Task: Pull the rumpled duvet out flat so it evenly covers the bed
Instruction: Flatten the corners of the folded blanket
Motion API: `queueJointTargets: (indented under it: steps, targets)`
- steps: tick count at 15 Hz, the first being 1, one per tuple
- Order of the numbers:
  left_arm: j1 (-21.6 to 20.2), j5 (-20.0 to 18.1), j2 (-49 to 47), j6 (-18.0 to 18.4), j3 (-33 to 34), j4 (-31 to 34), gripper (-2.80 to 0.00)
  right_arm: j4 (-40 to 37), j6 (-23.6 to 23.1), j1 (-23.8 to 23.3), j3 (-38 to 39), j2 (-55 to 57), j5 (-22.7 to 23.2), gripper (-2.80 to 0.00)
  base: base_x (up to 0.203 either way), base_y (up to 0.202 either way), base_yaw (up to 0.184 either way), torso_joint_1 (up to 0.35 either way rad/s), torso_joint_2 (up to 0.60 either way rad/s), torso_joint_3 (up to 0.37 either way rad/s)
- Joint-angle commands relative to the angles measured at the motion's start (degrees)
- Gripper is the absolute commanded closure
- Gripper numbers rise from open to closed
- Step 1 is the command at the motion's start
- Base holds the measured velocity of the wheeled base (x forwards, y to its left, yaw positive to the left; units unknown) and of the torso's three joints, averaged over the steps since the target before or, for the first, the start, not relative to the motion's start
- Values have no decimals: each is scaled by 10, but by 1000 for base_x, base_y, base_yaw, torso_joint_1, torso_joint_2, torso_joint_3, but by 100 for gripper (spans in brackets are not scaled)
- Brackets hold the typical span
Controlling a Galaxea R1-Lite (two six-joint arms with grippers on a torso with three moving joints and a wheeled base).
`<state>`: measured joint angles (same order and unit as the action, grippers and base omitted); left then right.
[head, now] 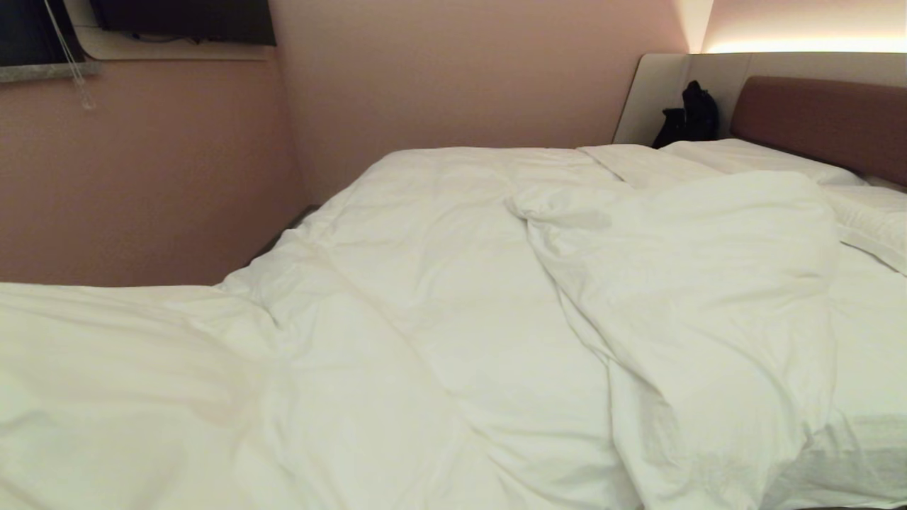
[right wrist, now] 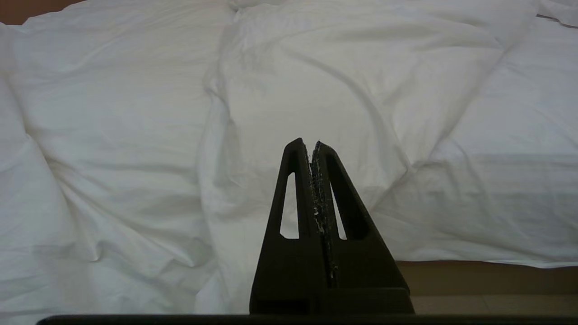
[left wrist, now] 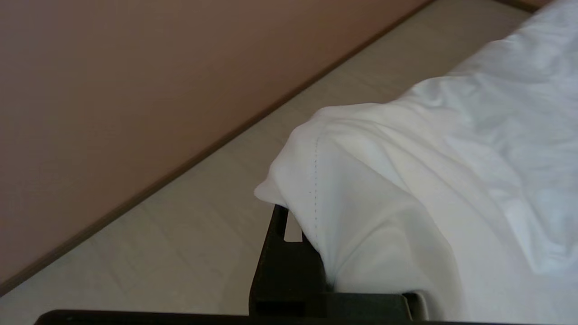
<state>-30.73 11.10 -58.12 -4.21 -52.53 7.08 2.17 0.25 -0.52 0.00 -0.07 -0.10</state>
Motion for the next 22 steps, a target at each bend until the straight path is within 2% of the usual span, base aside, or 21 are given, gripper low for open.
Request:
queueJointTargets:
  steps: [1, 6, 9, 17, 22]
  targets:
    - [-12, 18, 0, 5, 0, 0, 0, 0, 0, 0, 0, 1, 0, 0, 0, 0, 0, 0, 0, 0]
    - [-29, 81, 18, 50, 4, 0, 0, 0, 0, 0, 0, 1, 0, 0, 0, 0, 0, 0, 0, 0]
    - [-44, 95, 36, 76, 8, 9, 0, 0, 0, 0, 0, 1, 0, 0, 0, 0, 0, 0, 0, 0]
    - [-44, 154, 33, 95, 41, 9, 0, 0, 0, 0, 0, 1, 0, 0, 0, 0, 0, 0, 0, 0]
    - [-43, 154, 29, 104, 74, 5, 0, 0, 0, 0, 0, 1, 0, 0, 0, 0, 0, 0, 0, 0]
